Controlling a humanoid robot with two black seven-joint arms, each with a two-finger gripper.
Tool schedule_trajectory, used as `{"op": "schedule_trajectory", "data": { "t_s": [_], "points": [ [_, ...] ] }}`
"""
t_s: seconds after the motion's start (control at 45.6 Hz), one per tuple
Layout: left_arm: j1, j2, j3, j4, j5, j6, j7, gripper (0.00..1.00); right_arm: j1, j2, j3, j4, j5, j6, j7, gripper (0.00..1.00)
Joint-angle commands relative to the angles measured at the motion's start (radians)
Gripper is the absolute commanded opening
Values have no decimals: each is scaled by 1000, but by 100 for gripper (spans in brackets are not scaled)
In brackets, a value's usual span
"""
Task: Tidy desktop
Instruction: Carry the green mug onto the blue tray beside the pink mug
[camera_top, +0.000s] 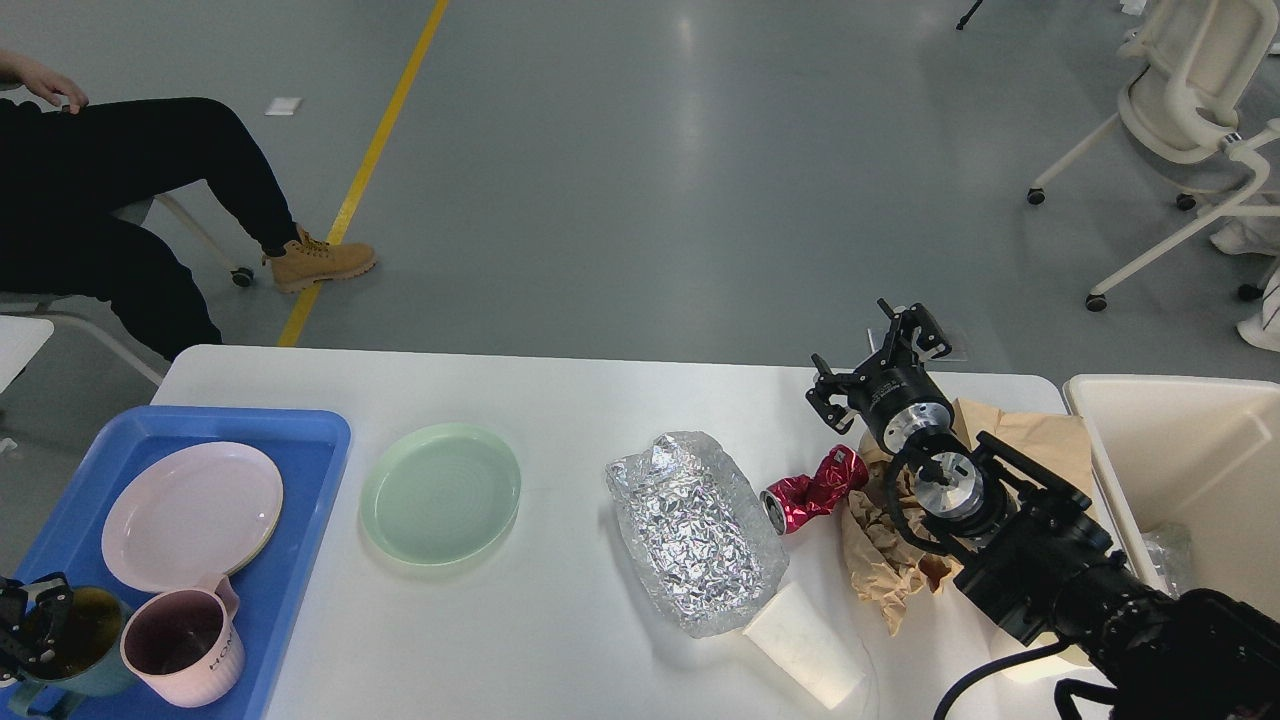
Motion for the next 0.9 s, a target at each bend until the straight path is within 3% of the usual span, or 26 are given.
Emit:
{"op": "schedule_trajectory", "data": {
  "t_s": [0.0,0.11,0.219,0.526,0.679,0.876],
  "points": [
    [0,-5,-15,-2,3,29,2,12,0,0,0,0,0,0,0,100],
    [0,-5,-15,0,1,35,0,25,0,0,0,0,0,0,0,100],
    [2,-4,-14,-2,1,51,-2,45,0,0,0,0,0,0,0,100],
    [-27,13,5,-29,6,86,0,91,0,0,0,0,0,0,0,100],
    [-127,30,91,-104,6,87,0,95,0,0,0,0,0,0,0,100],
    [-372,21,327,-210,4,80,-12,95,0,0,0,0,0,0,0,100]
  ]
}}
